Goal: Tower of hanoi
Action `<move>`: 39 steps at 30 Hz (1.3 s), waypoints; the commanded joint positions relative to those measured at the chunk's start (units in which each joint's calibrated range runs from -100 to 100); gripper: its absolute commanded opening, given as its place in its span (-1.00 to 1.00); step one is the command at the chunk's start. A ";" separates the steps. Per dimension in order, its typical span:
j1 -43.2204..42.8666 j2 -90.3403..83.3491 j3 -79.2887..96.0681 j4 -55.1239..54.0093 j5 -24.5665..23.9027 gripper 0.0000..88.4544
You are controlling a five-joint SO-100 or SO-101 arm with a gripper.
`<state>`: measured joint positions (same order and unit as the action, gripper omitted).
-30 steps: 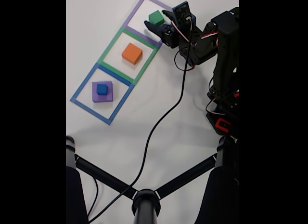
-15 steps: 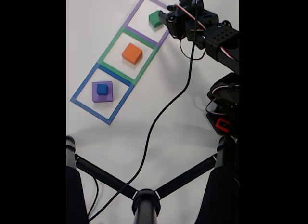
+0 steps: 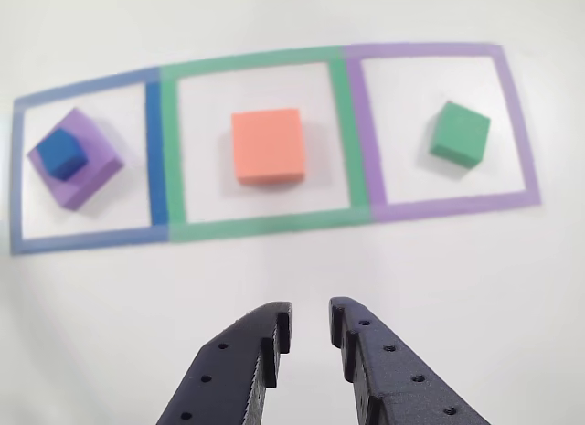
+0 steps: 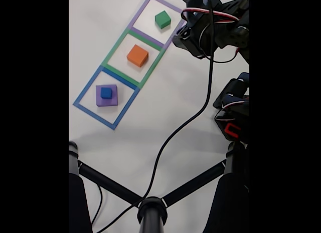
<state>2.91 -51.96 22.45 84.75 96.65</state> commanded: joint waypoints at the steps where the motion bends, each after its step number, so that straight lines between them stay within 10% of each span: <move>1: -4.16 -2.44 -5.69 4.16 -2.72 -1.00; 18: -17.74 -5.73 -0.60 -0.29 -3.08 -0.75; 21: -17.36 -7.73 8.40 -8.47 3.35 -0.54; 39: -18.42 0.84 52.47 -78.24 3.35 -0.31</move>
<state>-14.20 -54.24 70.41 21.03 98.82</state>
